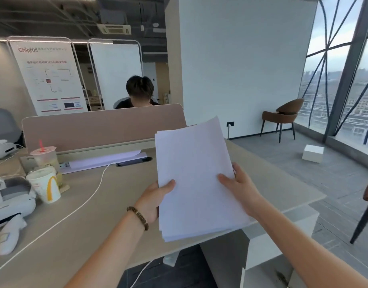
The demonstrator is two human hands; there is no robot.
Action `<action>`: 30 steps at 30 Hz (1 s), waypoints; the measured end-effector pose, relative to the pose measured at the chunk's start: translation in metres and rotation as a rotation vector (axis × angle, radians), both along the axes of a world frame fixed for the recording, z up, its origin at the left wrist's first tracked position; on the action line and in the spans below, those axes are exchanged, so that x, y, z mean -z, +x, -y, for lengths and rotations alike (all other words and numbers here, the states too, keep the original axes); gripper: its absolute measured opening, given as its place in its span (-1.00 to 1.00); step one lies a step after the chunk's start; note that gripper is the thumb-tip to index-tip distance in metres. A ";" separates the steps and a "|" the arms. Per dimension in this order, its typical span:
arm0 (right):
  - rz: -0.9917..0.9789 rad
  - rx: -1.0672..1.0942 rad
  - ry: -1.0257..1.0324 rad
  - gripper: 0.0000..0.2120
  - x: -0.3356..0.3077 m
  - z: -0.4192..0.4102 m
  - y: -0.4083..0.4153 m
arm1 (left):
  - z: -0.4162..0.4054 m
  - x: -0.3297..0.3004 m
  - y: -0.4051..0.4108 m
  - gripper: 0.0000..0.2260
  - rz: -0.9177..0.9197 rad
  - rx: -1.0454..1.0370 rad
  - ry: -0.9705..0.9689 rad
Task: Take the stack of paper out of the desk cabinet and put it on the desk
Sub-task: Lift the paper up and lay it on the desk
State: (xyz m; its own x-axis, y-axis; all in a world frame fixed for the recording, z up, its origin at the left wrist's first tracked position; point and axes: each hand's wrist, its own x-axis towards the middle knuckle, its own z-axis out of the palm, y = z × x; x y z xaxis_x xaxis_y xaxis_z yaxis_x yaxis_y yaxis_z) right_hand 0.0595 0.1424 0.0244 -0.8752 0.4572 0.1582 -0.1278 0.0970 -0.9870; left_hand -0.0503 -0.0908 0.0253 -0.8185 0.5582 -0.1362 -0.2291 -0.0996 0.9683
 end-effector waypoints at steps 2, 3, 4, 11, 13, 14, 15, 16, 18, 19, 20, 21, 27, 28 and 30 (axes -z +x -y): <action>-0.017 -0.001 0.032 -0.79 -0.005 -0.002 -0.006 | -0.005 -0.001 -0.008 -0.73 -0.067 -0.023 0.018; -0.021 -0.001 0.047 -0.78 -0.006 -0.003 -0.009 | -0.008 0.000 -0.012 -0.73 -0.098 -0.037 0.028; -0.026 0.000 0.054 -0.77 -0.006 -0.004 -0.013 | -0.012 0.001 -0.016 -0.74 -0.131 -0.056 0.035; 0.018 0.073 0.175 -0.69 0.015 -0.008 -0.047 | -0.032 0.024 -0.041 -0.76 -0.413 -0.199 -0.042; 0.021 0.092 0.186 -0.62 0.025 -0.008 -0.056 | -0.035 0.036 -0.046 -0.72 -0.440 -0.223 -0.051; 0.016 0.100 0.189 -0.59 0.029 -0.008 -0.060 | -0.038 0.041 -0.049 -0.71 -0.439 -0.232 -0.049; 0.013 0.111 0.193 -0.55 0.034 -0.009 -0.064 | -0.039 0.046 -0.051 -0.69 -0.435 -0.246 -0.048; 0.008 0.117 0.196 -0.50 0.038 -0.008 -0.066 | -0.041 0.051 -0.053 -0.69 -0.432 -0.265 -0.047; -0.001 0.111 0.190 -0.43 0.045 -0.007 -0.071 | -0.045 0.059 -0.057 -0.70 -0.435 -0.309 -0.046; -0.003 0.105 0.185 -0.41 0.048 -0.007 -0.073 | -0.046 0.063 -0.058 -0.70 -0.436 -0.325 -0.047; -0.009 0.098 0.183 -0.39 0.051 -0.007 -0.074 | -0.046 0.067 -0.058 -0.71 -0.439 -0.332 -0.047; -0.021 0.089 0.181 -0.39 0.052 -0.008 -0.075 | -0.046 0.071 -0.058 -0.70 -0.445 -0.334 -0.045; -0.130 0.046 0.161 -0.68 0.033 -0.020 -0.080 | -0.037 0.066 -0.064 -0.65 -0.429 -0.298 0.042; -0.157 0.048 0.165 -0.69 0.027 -0.023 -0.083 | -0.038 0.062 -0.066 -0.65 -0.439 -0.314 0.061; -0.206 0.053 0.174 -0.71 0.016 -0.025 -0.089 | -0.045 0.055 -0.069 -0.72 -0.459 -0.362 0.076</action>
State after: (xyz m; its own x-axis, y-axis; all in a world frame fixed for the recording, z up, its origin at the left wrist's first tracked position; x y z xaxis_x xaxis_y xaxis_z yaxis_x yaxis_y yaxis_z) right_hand -0.0296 0.1674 0.0081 -0.7920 0.4520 0.4104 -0.3142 0.2746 -0.9088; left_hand -0.1191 -0.0456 -0.0293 -0.9245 0.2263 0.3067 0.2737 -0.1659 0.9474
